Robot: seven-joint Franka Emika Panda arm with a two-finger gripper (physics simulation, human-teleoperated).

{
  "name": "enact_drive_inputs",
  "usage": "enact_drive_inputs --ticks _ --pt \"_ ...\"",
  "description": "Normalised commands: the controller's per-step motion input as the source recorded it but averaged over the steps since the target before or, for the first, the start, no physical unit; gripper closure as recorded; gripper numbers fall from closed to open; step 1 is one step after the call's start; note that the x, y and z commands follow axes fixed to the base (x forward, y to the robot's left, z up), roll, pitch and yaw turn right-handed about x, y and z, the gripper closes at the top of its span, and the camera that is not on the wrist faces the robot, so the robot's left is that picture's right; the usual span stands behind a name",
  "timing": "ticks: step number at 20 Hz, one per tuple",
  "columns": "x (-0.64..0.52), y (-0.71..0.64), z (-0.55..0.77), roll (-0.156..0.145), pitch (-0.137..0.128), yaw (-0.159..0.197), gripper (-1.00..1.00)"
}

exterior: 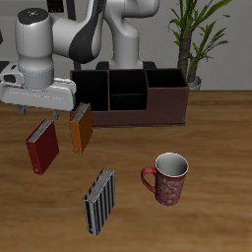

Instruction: Place the red book into the back desk caddy's left compartment

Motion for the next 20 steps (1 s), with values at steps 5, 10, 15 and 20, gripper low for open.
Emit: enact_drive_inputs --ticks 5,10,15,20 --pt "-0.01 -0.06 -0.20 -0.022 0.002 -0.019 -1.00" --pt "0.00 -0.13 -0.21 -0.032 0.015 -0.034 -1.00" --pt "0.02 -0.18 -0.29 -0.033 0.025 -0.038 -1.00" --pt "0.02 -0.06 -0.27 -0.018 0.034 -0.019 -1.00"
